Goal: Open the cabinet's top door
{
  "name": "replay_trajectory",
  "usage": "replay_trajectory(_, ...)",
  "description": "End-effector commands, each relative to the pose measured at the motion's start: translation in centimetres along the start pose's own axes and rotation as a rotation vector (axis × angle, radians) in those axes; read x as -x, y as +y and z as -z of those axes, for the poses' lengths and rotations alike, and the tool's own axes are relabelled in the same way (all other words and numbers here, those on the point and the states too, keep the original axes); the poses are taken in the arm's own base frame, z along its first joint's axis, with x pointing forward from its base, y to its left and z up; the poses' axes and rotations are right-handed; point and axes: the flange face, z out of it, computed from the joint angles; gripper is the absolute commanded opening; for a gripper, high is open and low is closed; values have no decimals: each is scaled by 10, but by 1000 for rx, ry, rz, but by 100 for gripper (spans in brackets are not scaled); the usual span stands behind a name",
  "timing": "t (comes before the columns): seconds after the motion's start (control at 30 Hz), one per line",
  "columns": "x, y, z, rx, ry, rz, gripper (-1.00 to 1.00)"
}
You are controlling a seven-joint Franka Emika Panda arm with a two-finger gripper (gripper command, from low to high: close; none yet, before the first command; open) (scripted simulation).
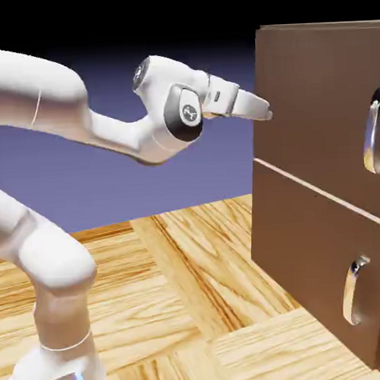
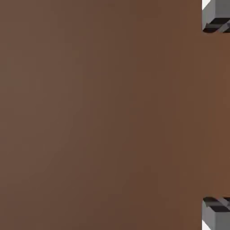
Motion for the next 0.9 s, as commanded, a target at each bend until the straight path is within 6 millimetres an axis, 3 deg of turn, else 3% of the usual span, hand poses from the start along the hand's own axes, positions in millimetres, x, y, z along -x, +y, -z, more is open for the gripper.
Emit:
replay_trajectory(0.0, -4, -1, 3, -13, 12, 0, 0)
replay_trajectory(0.2, -30, -1, 16, -84, 79, -4, 0)
replay_trajectory(0.43, -57, 13, 25, -152, 148, -14, 0)
replay_trajectory(0.87, -99, 73, 13, -225, 240, -41, 0)
